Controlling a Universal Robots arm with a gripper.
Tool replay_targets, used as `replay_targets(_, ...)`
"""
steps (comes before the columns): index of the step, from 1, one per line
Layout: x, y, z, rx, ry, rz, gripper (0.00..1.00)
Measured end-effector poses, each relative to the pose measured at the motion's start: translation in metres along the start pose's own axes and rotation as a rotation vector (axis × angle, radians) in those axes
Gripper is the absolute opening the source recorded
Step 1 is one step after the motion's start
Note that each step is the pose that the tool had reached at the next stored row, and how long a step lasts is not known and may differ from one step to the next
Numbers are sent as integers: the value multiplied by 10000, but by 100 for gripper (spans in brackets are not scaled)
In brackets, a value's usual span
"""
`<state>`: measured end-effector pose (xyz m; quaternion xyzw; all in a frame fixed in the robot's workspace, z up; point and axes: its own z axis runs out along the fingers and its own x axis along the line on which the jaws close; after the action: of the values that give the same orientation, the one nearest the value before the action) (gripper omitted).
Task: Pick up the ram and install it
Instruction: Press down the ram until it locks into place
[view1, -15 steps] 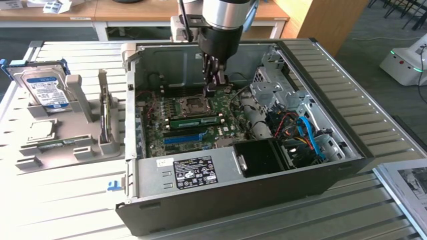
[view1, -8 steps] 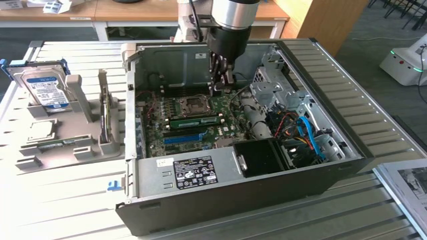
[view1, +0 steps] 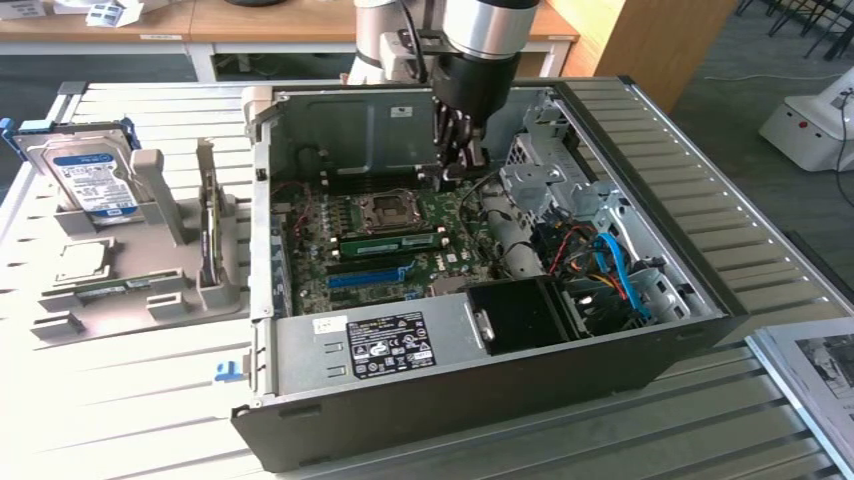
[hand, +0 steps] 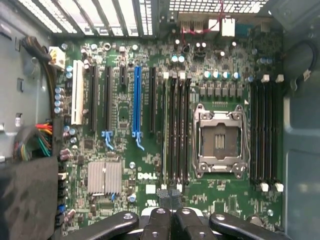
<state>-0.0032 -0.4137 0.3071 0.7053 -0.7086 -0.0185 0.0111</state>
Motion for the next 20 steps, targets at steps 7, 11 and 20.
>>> replay_targets(7, 0, -39, 1, -4, 1, 1, 10)
replay_targets(11, 0, -42, 52, -3, 0, 0, 10)
replay_targets(20, 2, -47, 195, -4, 1, 1, 10)
